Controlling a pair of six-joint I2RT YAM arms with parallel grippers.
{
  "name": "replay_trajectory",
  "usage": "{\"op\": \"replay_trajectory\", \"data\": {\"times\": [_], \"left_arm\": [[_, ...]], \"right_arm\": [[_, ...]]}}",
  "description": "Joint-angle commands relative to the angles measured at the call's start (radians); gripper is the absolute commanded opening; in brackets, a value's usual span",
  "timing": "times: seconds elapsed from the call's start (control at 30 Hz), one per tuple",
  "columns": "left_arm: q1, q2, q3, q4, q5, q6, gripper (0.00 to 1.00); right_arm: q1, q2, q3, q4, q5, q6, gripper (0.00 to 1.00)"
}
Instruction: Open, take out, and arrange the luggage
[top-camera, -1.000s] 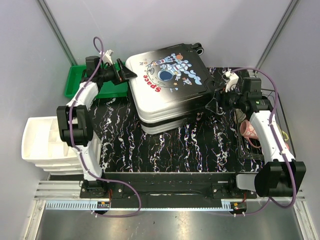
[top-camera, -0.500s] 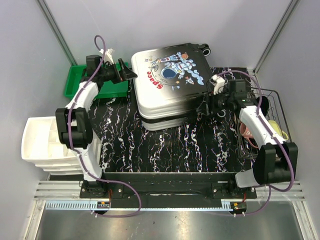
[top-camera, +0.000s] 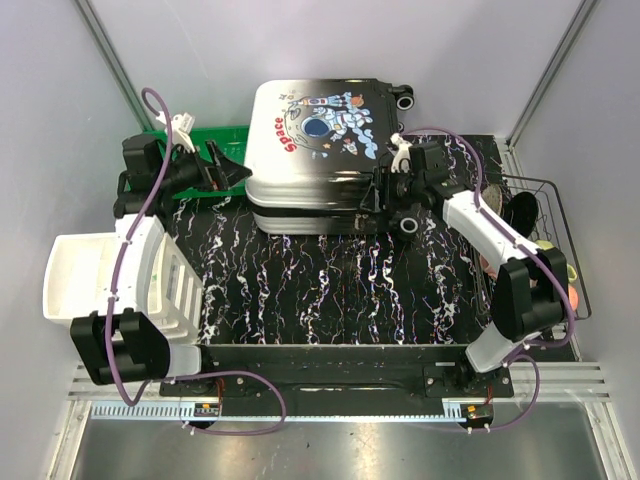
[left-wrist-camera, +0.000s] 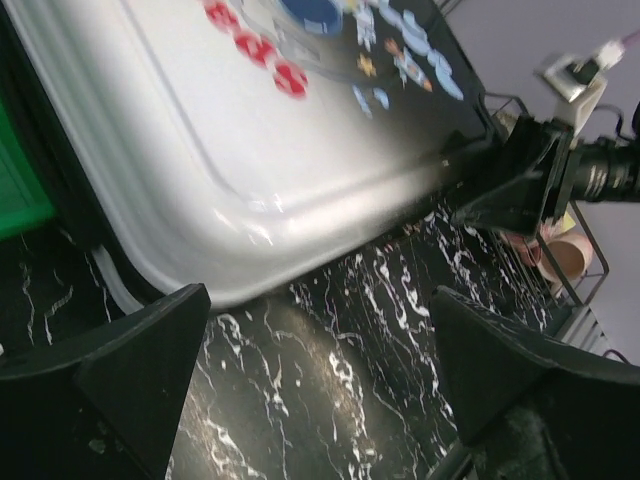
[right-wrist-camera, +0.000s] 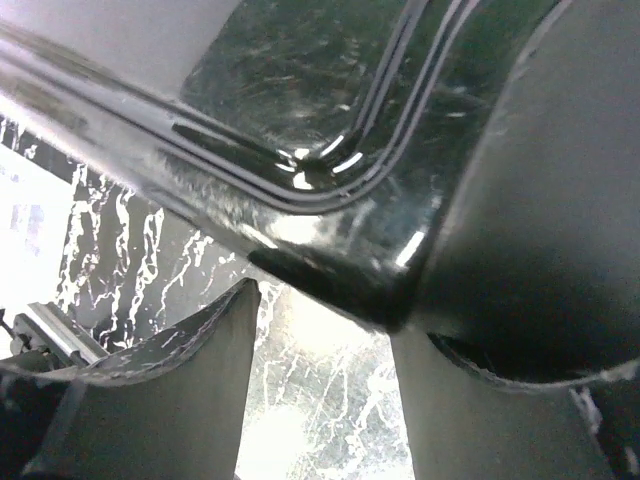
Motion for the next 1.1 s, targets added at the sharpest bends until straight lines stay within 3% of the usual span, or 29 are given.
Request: {"op": "replay_trajectory", "data": {"times": [0.0,0.07,0.23,0.33,0.5,0.77,0.87,1.07], "left_arm": [[0.002,-0.057,-0.078,-0.012,0.014,0.010,0.98],[0.002,-0.078,-0.097,-0.012,0.008,0.010,0.98],[0.003,-0.149,-0.161,0.003,0.004,0.001,0.98],[0.003,-0.173,-0.189,0.011,-0.002,-0.015,0.98],[0.003,-0.207,-0.218,0.017,-0.015,-0.031,0.98],[0.005,-0.233,-0.221,-0.012,-0.004,-0.012,0.98],[0.006,-0.254,-0.252,0.011,0.014,-0.057,0.98],[0.016,-0.313,-0.304,0.049,-0.001,-0.071,0.99]], "right_arm": [[-0.029,0.103,0.113,0.348,0.118,-0.086,0.62],[-0.030,0.065,0.070,0.349,0.084,-0.098,0.62],[-0.006,-0.176,-0.232,0.440,0.006,-0.058,0.52],[0.045,-0.289,-0.401,0.539,0.064,-0.042,0.53],[0.193,-0.311,-0.521,0.687,0.272,0.024,0.57],[0.330,-0.161,-0.421,0.644,0.658,0.040,0.50],[0.345,-0.101,-0.334,0.555,0.745,0.050,0.44],[0.349,-0.064,-0.334,0.564,0.779,0.060,0.41]]}}
